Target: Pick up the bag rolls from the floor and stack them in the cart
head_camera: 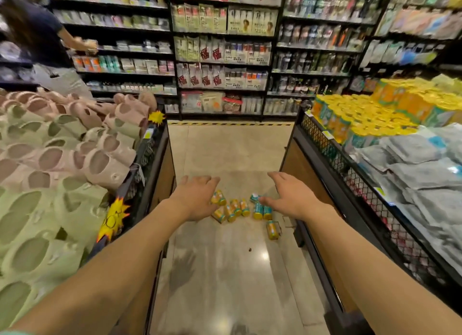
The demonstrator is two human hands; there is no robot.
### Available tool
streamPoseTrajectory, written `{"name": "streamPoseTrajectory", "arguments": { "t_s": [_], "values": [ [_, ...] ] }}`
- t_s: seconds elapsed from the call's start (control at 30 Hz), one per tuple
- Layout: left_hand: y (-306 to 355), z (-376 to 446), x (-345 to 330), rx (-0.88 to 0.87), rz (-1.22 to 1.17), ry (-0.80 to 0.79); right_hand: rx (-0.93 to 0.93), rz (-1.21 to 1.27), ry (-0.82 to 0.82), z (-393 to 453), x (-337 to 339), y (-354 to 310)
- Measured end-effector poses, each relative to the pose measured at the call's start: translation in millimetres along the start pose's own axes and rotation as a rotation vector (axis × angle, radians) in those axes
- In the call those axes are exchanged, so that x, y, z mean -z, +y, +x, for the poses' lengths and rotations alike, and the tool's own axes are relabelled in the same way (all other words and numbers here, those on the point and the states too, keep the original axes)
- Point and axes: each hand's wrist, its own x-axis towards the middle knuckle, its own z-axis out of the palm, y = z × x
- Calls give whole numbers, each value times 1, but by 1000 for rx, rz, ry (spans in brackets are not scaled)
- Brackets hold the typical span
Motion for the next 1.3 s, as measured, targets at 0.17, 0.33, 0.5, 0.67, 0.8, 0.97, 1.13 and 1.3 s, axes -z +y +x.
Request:
{"name": "streamPoseTrajectory", "arguments": {
  "t_s": [0.17,0.33,0.5,0.67,0.8,0.97,1.13,1.3],
  "values": [
    [-4,100,11,1,13,-13,28,41,-20,91,4,45],
    [-14,200,25,10,31,11,35,35,-13,182,15,93],
    [-40,290,23,10,54,0,31,42,-4,275,16,131],
    [-66,392,13,-17,45,-24,11,43,-53,366,-1,159],
    [-76,457,10,-58,9,-56,-33,73,-109,417,-11,181],
    [-76,534,4,-119,-15,-62,-71,79,-116,465,-16,218],
    [-59,595,-36,-139,-29,-129,-137,110,-176,503,-44,266],
    [-35,650,-113,-165,-14,-194,-167,122,-249,527,-114,321]
  ]
}}
